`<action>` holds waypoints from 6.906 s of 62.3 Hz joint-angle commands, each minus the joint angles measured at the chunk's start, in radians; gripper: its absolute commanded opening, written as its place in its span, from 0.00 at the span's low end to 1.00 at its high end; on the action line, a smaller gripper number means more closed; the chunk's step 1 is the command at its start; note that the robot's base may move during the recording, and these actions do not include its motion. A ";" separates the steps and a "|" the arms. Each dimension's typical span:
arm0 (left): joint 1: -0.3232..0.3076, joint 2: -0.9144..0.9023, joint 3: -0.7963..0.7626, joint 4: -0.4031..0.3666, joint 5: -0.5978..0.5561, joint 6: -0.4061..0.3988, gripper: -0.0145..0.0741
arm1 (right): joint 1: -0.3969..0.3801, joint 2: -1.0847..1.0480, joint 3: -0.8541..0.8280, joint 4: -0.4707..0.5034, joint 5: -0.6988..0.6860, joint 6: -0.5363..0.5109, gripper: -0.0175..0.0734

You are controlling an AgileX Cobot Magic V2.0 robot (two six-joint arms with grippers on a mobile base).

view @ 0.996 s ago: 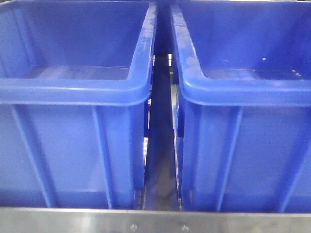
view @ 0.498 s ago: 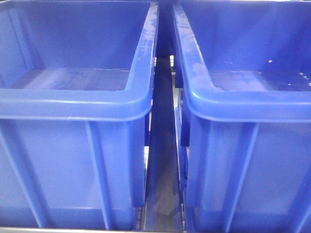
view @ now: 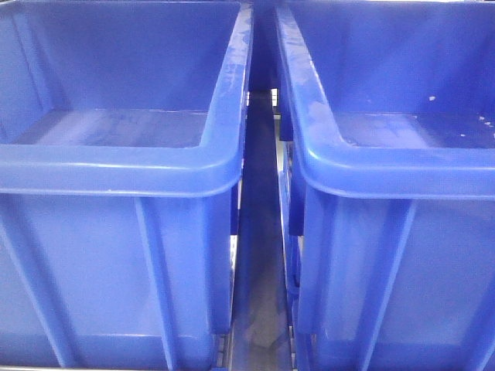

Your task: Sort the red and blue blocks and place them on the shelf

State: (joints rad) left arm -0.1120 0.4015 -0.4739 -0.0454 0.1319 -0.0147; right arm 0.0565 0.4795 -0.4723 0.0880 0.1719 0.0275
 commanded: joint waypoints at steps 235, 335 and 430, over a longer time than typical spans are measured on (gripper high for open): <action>-0.077 0.099 -0.032 -0.012 -0.236 -0.006 0.31 | 0.090 0.104 -0.102 -0.008 -0.082 -0.028 0.26; -0.051 -0.089 -0.032 0.045 -0.087 -0.006 0.30 | -0.047 -0.225 -0.048 -0.027 0.045 -0.028 0.26; -0.051 -0.089 -0.032 0.045 -0.086 -0.006 0.30 | -0.047 -0.509 0.481 -0.070 -0.348 0.004 0.26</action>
State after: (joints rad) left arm -0.1646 0.3032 -0.4739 0.0000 0.1314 -0.0147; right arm 0.0135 -0.0103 0.0295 0.0188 -0.0796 0.0280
